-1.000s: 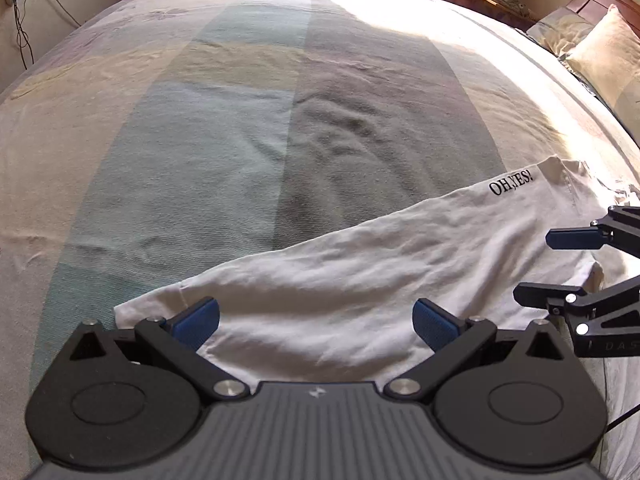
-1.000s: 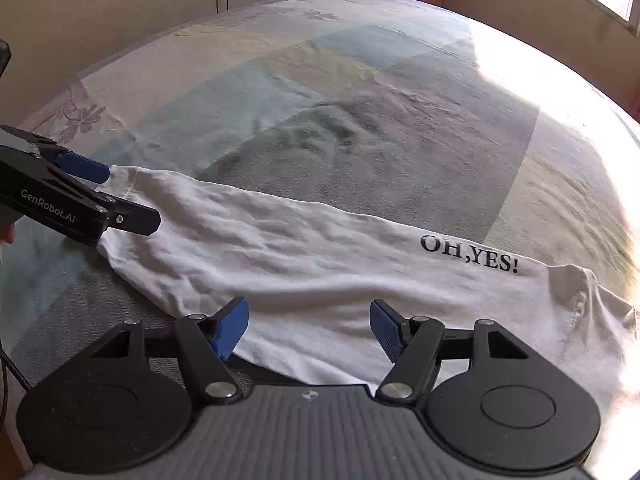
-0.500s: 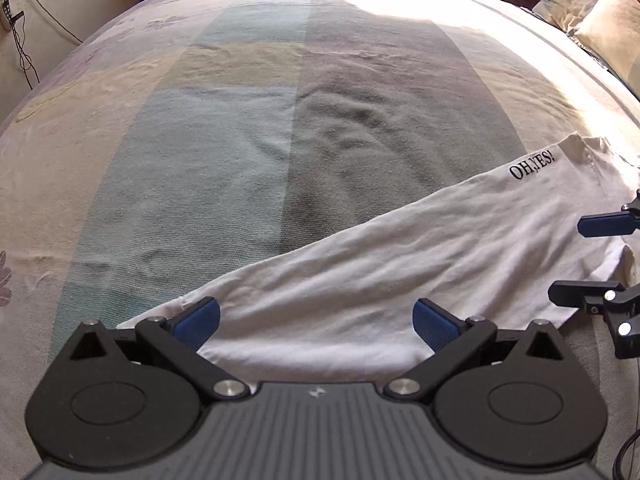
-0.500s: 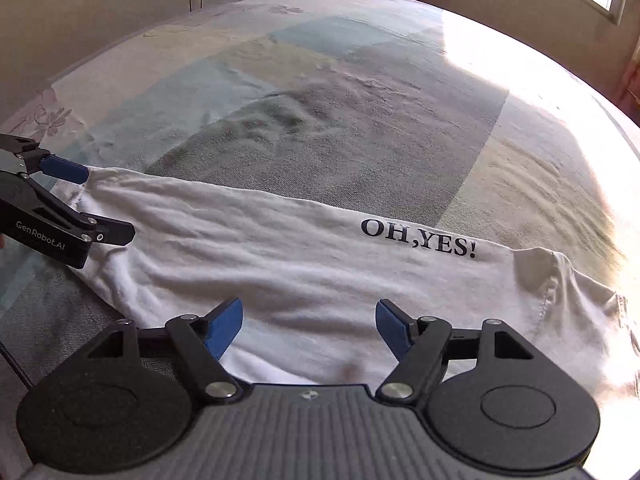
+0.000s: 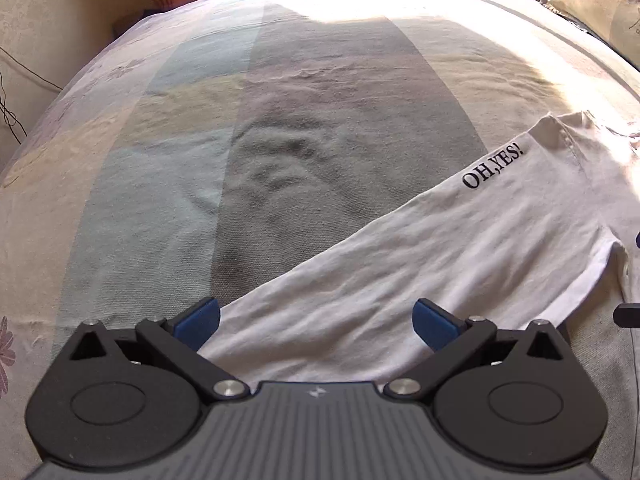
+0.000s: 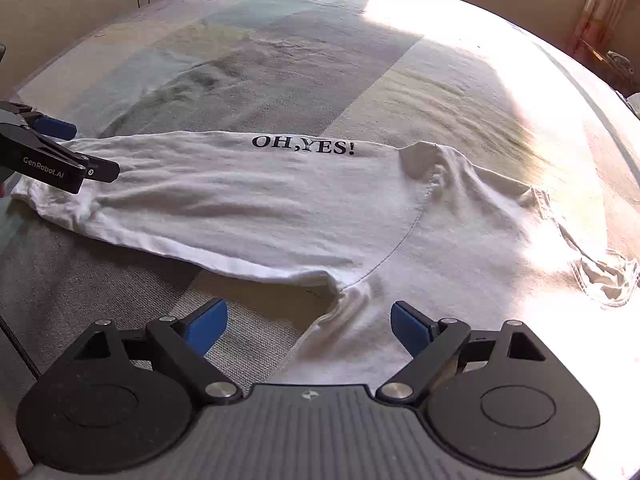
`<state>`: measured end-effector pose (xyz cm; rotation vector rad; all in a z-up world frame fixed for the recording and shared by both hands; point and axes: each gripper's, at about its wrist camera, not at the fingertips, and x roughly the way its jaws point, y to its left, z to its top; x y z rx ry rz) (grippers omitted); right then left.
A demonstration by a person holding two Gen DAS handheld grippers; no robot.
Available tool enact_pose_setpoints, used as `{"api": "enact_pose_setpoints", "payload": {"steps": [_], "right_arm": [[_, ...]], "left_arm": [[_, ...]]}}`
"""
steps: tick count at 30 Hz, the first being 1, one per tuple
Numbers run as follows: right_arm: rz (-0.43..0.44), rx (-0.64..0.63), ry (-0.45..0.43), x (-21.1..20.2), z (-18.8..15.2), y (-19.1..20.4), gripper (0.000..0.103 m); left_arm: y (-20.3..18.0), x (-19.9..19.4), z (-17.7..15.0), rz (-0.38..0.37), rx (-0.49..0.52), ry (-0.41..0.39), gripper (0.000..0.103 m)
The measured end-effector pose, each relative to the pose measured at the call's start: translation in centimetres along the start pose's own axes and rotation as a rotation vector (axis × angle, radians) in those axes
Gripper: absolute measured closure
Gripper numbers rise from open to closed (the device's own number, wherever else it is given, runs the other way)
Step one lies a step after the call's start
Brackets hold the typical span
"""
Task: Fold clothes
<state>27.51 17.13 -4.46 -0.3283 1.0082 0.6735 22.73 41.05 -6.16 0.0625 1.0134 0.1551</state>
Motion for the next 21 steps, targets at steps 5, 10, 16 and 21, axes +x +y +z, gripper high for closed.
{"api": "enact_pose_setpoints", "payload": {"steps": [5,10,16,21], "right_arm": [[0.176,-0.007,0.063,0.5,-0.6,0.8,0.011],[0.068,-0.012,0.024,-2.4,-2.8,-1.8,0.010],[-0.087,0.062,0.084,-4.8,-7.8,-9.9,0.010],[-0.166,0.147,0.101,-7.3,-11.7,-15.9,0.010]], "left_arm": [[-3.2,-0.5,3.6,-0.116,0.010,-0.021,0.001],[-9.1,-0.9,8.0,-0.236,0.135,-0.045,0.001],[-20.8,0.1,11.8,-0.354,0.319,-0.049,0.001],[-26.8,4.7,13.0,-0.370,0.283,0.023,0.001]]}}
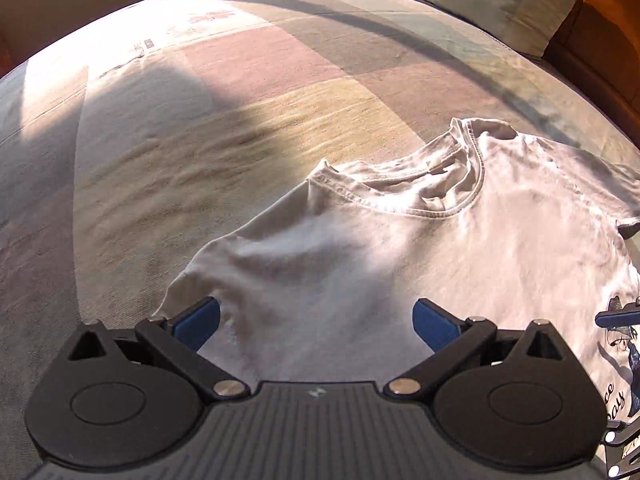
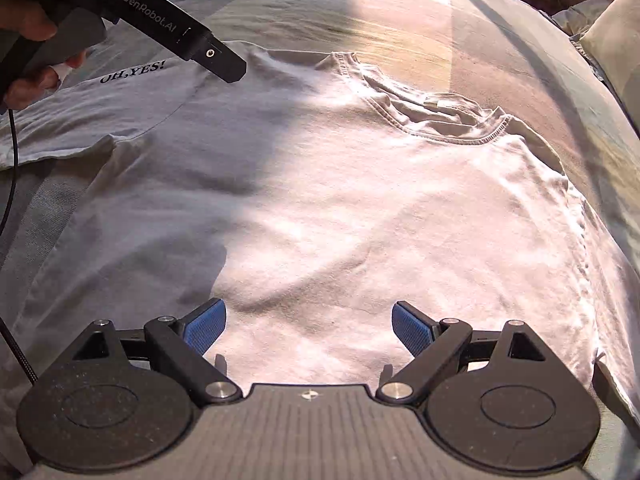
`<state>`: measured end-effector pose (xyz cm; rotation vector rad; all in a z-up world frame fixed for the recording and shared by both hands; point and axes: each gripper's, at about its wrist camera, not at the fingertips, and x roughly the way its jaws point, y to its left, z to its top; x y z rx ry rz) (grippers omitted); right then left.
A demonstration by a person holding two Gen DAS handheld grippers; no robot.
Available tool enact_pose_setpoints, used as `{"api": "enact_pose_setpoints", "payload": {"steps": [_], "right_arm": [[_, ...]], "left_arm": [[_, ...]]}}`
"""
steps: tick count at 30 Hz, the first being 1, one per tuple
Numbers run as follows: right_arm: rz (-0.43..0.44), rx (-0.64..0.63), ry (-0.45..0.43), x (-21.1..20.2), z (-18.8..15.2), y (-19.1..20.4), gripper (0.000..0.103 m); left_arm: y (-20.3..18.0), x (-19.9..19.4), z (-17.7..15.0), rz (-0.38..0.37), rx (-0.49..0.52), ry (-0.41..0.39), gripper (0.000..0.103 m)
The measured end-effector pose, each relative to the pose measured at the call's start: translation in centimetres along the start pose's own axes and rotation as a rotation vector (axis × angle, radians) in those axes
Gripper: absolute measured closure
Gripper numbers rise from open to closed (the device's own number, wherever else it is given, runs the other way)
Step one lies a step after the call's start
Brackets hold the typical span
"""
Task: Fold clothes
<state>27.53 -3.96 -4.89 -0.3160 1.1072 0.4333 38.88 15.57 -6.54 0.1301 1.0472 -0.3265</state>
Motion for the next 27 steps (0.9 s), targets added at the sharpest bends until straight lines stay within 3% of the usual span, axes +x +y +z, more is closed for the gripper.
{"api": "enact_pose_setpoints", "payload": {"steps": [4,8,10,12,15,17,20,22,24,27], "right_arm": [[-0.020,0.083,0.000,-0.7,-2.3,-4.1,0.008],[-0.037,0.134,0.000,-0.7,-4.2,-7.1,0.008],[-0.046,0.160,-0.005,-0.8,-4.8,-8.4,0.008],[-0.055,0.187,-0.010,-0.9,-5.3,-9.7,0.007],[-0.058,0.213,-0.014,-0.8,-5.6,-11.0,0.007],[-0.050,0.212,-0.020,-0.9,-5.7,-11.4,0.007],[-0.036,0.192,-0.034,-1.0,-5.7,-11.7,0.007],[-0.033,0.184,-0.036,-0.9,-5.9,-11.9,0.006],[-0.027,0.182,-0.032,-0.7,-6.2,-12.2,0.006],[-0.019,0.202,-0.031,-0.5,-6.5,-12.5,0.006]], "left_arm": [[1.0,4.2,1.0,0.074,-0.025,0.020,0.001],[0.8,3.8,3.1,0.157,-0.046,0.012,0.002],[-0.2,2.4,3.9,0.127,-0.071,-0.021,0.001],[-1.9,1.7,4.6,0.044,-0.071,-0.020,0.001],[-5.5,2.6,5.4,-0.138,-0.043,0.048,0.001],[-7.6,4.3,5.9,-0.210,-0.030,0.098,0.001],[-8.7,6.3,6.4,-0.155,-0.015,0.075,0.001],[-8.2,7.0,7.4,-0.107,-0.024,0.024,0.001],[-7.1,7.5,8.5,-0.036,-0.065,0.026,0.001],[-6.0,6.4,9.7,-0.093,-0.169,0.036,0.002]]}}
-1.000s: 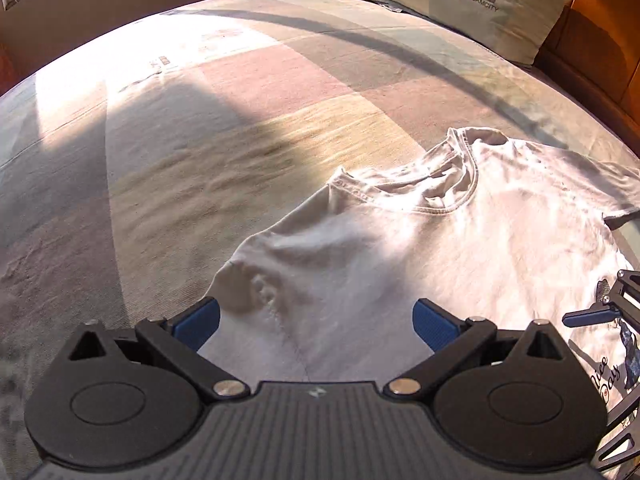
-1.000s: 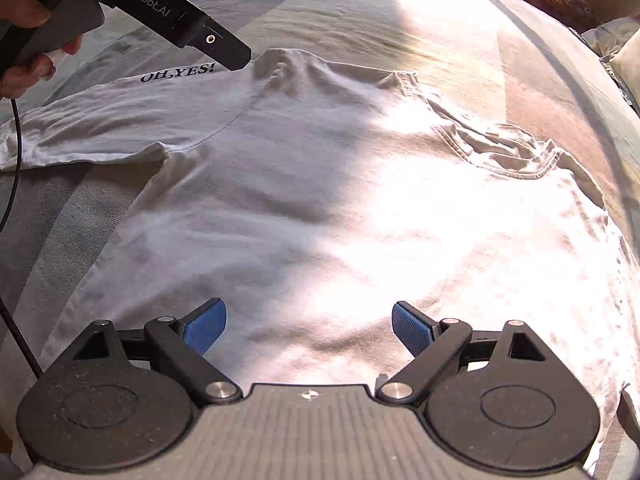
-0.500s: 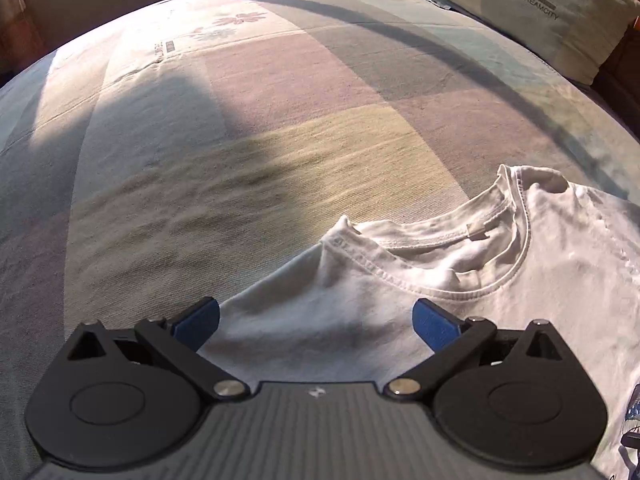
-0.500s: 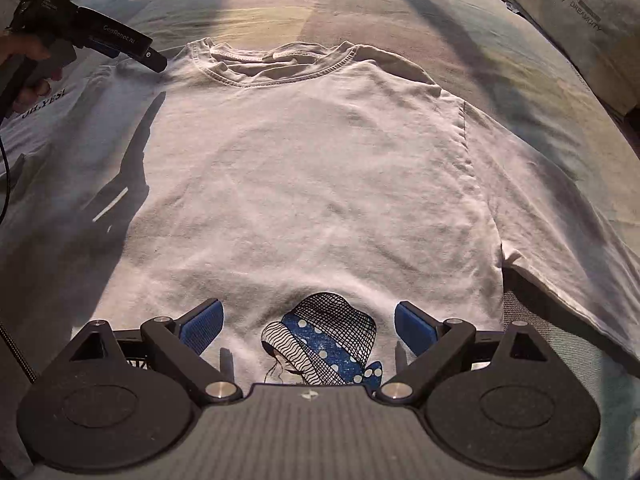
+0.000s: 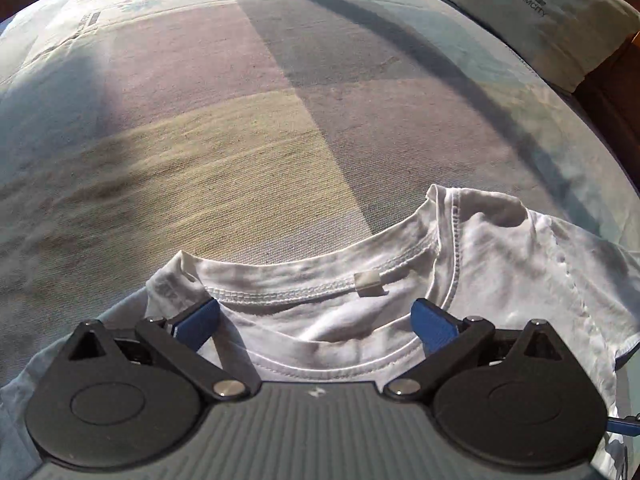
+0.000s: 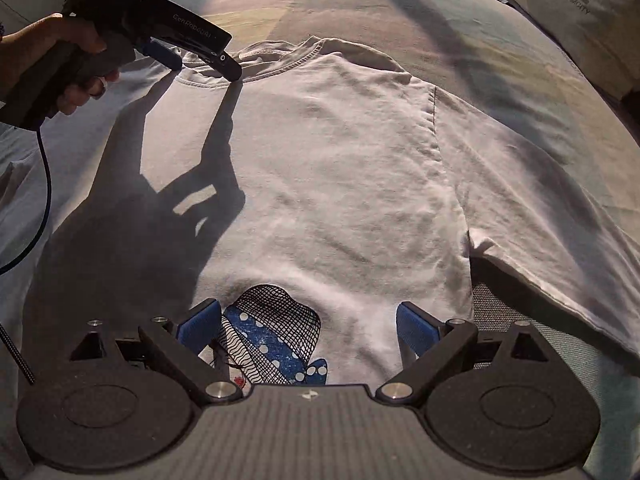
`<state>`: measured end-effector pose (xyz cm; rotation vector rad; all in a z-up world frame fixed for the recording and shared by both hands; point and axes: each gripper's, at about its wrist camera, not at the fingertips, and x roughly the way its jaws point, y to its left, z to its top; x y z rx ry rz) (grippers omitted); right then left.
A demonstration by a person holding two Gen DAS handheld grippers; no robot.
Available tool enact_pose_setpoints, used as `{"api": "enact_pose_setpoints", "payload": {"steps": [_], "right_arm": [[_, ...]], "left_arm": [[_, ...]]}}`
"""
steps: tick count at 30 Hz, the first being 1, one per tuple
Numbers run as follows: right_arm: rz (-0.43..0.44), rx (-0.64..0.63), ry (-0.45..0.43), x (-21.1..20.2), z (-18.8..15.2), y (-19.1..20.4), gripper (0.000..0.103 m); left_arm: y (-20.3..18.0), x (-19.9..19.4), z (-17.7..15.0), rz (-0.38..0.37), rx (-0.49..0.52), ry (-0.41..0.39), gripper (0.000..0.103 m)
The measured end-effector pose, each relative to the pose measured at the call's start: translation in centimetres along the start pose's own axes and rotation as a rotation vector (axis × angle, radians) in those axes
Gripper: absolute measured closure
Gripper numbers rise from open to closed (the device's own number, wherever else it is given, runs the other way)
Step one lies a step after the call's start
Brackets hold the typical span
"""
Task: Fold clothes
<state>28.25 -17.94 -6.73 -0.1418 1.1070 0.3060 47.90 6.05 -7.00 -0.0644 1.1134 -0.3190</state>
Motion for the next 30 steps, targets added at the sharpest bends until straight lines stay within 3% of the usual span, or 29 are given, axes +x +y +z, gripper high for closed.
{"api": "enact_pose_setpoints", "payload": {"steps": [2,6,8,14,18,23,27,30], "right_arm": [[0.008,0.013,-0.006,-0.1,-0.1,-0.2,0.006],[0.036,0.021,-0.005,-0.1,-0.3,0.0,0.005],[0.041,0.017,-0.007,-0.1,-0.5,0.0,0.005],[0.044,-0.012,-0.017,0.2,-1.3,-0.3,0.000],[0.055,-0.050,-0.023,-0.2,-1.4,-0.4,0.000],[0.099,-0.151,-0.042,-1.8,-2.7,0.2,0.000],[0.146,-0.306,-0.051,-2.8,-4.9,2.2,0.000],[0.169,-0.427,-0.063,-2.8,-6.6,4.5,0.000]], "left_arm": [[-1.2,-1.0,-0.1,-0.087,0.023,-0.008,0.001],[-3.6,1.0,-0.6,-0.221,0.064,0.084,0.001],[-3.8,2.8,-0.6,-0.166,0.072,0.091,0.001],[-4.5,2.1,1.4,-0.012,0.117,0.001,0.002],[-5.3,-1.9,-0.3,-0.032,0.218,-0.010,0.001],[-6.3,-7.6,-9.1,0.040,0.482,0.025,0.001],[-6.4,-10.5,-17.9,0.074,0.592,0.071,0.001],[-6.7,-11.3,-23.3,0.055,0.620,0.113,0.001]]}}
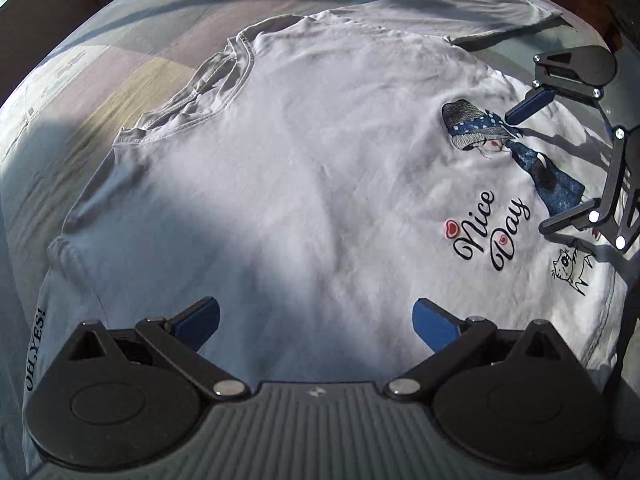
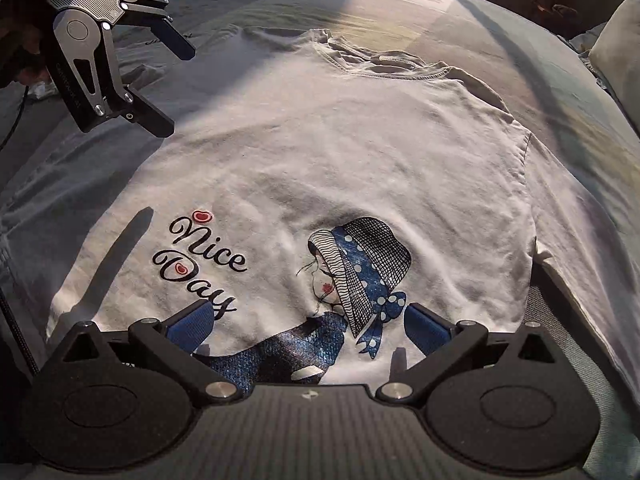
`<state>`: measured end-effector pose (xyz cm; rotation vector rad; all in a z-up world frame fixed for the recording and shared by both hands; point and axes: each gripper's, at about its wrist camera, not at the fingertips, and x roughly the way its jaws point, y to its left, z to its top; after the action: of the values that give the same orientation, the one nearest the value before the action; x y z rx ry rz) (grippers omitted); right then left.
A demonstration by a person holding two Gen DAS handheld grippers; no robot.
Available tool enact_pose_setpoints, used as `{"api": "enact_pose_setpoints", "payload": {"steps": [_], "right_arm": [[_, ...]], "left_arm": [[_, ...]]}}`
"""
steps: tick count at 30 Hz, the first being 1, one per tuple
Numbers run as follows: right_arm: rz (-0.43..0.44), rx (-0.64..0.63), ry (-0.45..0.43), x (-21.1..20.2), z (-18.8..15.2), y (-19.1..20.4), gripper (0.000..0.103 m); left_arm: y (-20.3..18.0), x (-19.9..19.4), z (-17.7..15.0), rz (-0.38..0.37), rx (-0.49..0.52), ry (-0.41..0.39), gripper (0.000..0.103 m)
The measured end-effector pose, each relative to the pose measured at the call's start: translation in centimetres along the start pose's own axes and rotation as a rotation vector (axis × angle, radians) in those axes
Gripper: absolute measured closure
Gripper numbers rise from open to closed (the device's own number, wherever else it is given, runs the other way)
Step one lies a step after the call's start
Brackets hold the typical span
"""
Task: Fold clothes
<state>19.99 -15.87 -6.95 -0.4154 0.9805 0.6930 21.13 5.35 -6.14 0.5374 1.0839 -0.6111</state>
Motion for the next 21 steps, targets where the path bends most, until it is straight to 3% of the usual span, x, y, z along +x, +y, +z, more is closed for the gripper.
{"api": "enact_pose_setpoints", "payload": {"steps": [2,4,7,9,12,13,17,21], "right_arm": [[-0.005,-0.047,-0.011,0.1,-0.8,1.4,0.000],[-0.002,-0.058,-0.007,-0.1,-1.7,2.1,0.000],[0.017,-0.017,0.039,-1.0,-2.8,1.8,0.000],[0.019,-0.035,0.102,-1.9,-4.0,1.7,0.000],[0.002,-0.064,0.181,-2.8,-4.4,2.2,0.000],[-0.007,-0.071,0.198,-3.1,-4.2,2.4,0.000],[0.055,-0.115,0.093,-2.8,-1.8,5.4,0.000],[0.086,-0.164,0.069,-0.5,-1.6,8.1,0.000]], "left_arm": [[-2.3,0.3,-3.0,-0.018,0.026,0.037,0.001],[-2.8,0.2,-5.5,-0.035,-0.013,0.048,0.001],[-1.8,-1.0,-8.5,-0.054,-0.092,0.041,0.001],[-1.9,-1.7,-9.5,-0.048,-0.089,0.086,0.001],[-2.5,-3.0,-9.5,-0.050,-0.089,0.095,0.001],[-3.1,-3.3,-9.1,-0.057,-0.067,0.055,0.001],[-5.9,-3.1,-7.4,-0.096,0.015,-0.057,0.001],[-7.6,-1.7,-8.5,-0.134,0.054,-0.035,0.001]]}}
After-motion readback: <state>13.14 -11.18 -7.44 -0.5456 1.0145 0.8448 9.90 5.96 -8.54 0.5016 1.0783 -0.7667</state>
